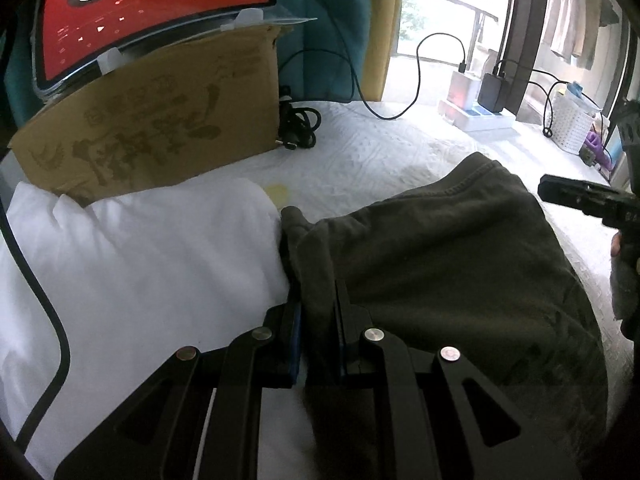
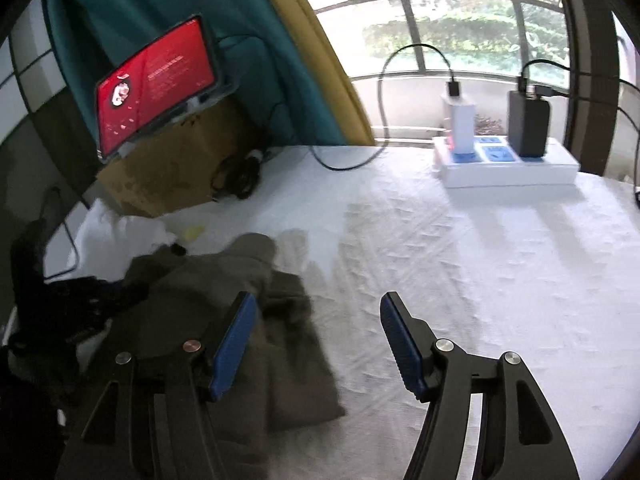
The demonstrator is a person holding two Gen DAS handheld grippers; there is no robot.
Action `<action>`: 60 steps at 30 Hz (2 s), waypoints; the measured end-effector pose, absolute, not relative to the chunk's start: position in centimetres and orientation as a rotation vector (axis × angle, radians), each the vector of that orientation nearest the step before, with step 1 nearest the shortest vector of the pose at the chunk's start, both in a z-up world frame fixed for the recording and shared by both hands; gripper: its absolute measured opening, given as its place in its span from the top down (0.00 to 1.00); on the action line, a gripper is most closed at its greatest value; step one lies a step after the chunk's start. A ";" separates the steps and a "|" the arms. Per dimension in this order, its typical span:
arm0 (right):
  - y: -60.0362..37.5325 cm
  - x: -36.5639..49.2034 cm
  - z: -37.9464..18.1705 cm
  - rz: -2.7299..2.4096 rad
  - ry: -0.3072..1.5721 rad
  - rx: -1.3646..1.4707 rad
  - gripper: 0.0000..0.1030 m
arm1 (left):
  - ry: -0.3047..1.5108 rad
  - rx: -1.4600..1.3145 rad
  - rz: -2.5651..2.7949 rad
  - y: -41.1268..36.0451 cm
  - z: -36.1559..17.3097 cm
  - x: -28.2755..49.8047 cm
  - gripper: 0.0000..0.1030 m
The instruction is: Fold small clothes
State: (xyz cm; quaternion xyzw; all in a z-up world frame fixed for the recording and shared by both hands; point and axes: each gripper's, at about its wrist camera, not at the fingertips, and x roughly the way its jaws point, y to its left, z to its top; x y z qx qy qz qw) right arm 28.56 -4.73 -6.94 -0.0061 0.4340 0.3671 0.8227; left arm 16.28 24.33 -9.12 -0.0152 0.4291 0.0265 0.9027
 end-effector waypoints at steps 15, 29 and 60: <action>-0.1 25.9 -9.6 0.942 0.965 -0.117 0.75 | 0.880 -0.027 0.053 24.3 -8.8 16.3 0.88; -3.4 28.1 -6.9 0.722 0.921 -0.139 0.87 | 0.808 -0.083 0.076 24.9 -6.8 15.4 0.88; -1.5 24.2 -8.3 0.671 0.885 -0.267 0.17 | 0.869 -0.144 -0.001 21.6 -7.5 12.5 0.67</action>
